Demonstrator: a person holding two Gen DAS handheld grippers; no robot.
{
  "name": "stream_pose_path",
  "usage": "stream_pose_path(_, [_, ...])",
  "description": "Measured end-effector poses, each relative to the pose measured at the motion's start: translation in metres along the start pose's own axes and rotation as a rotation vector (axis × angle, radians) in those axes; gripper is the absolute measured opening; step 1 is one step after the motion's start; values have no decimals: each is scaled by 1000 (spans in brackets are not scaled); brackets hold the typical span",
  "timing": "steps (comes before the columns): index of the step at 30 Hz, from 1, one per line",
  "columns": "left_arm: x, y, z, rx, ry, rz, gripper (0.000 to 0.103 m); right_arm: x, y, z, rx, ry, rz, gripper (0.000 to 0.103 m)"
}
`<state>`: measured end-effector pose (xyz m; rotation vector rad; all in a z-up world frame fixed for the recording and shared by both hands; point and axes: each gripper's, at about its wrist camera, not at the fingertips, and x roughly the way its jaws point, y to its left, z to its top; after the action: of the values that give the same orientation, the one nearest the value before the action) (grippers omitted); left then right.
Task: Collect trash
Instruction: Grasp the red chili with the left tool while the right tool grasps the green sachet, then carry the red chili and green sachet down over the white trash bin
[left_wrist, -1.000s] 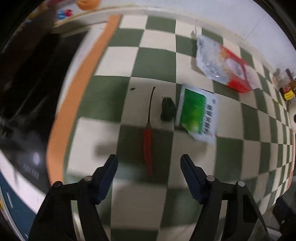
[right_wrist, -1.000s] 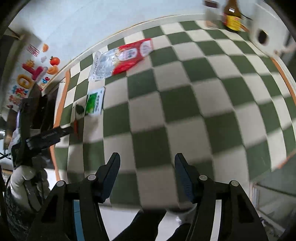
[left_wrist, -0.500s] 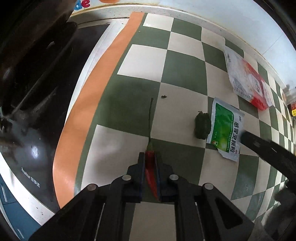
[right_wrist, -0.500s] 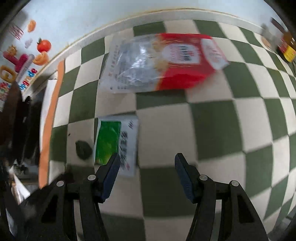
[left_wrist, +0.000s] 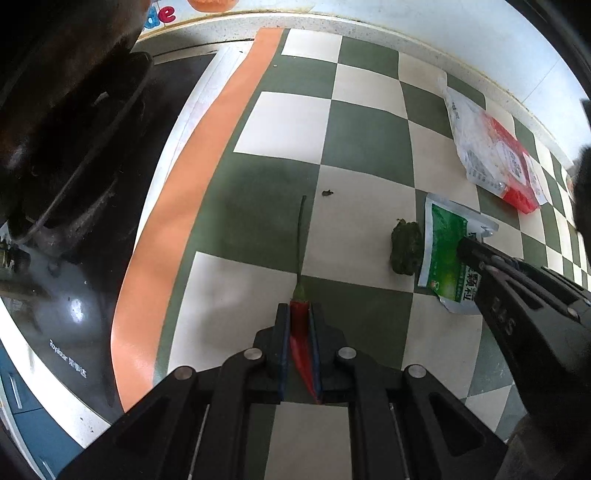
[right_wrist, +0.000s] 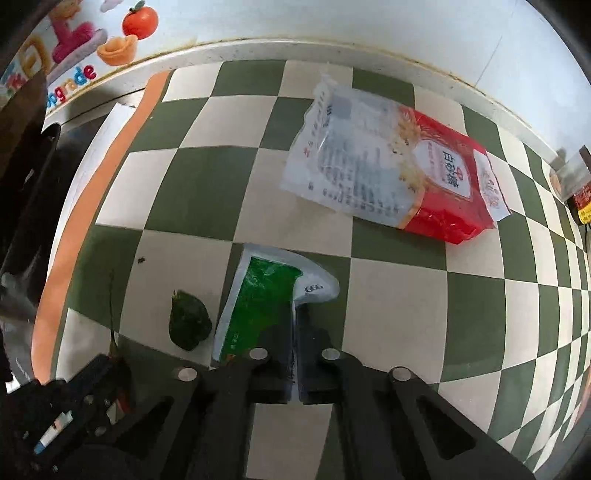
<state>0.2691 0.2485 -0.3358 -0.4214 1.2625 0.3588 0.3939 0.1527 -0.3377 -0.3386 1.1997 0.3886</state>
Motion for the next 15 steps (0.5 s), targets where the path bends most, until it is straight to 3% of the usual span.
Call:
stream_pose_path(8, [-34,-18,-17,38,-69,45,7,-35,-34,-26,76,-109,67,1])
stream_pose_path(15, [-80,-38,-26,95,-151,2,7,-113,-90,-61,166,-207,143,1])
